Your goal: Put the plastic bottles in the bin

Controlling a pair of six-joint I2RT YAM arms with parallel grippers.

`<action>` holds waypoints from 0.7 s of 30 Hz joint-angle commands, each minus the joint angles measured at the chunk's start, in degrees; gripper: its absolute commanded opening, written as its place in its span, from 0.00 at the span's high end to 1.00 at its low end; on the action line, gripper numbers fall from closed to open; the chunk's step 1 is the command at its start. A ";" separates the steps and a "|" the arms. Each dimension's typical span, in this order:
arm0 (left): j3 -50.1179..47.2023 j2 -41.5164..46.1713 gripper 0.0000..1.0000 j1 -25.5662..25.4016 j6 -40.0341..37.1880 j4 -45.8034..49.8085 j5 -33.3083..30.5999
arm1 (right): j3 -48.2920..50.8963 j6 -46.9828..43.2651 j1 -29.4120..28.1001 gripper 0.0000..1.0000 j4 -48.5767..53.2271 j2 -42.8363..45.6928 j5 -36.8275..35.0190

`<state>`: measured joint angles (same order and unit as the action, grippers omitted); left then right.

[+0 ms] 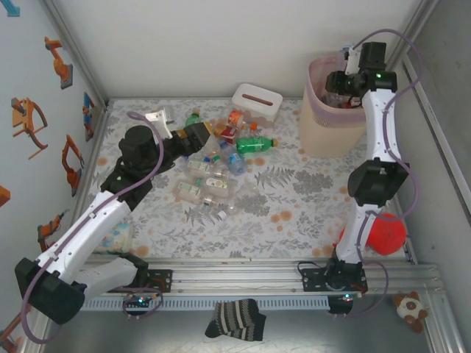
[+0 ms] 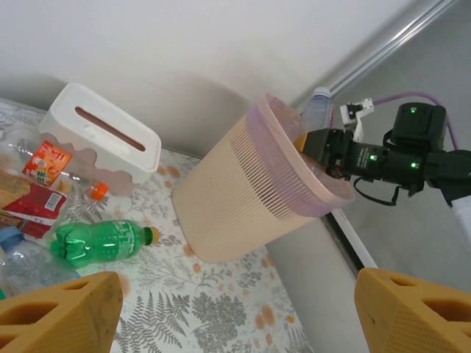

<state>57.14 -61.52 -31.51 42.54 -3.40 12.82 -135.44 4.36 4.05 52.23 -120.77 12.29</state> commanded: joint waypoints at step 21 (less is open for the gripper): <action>-2.57 1.23 0.19 0.00 3.35 2.40 -4.26 | -3.52 -3.26 0.77 0.41 3.32 -10.62 -4.38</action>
<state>54.70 -61.34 -31.51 45.76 -2.26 10.57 -137.10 1.63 4.43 54.48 -131.79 8.69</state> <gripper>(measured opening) 0.816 0.578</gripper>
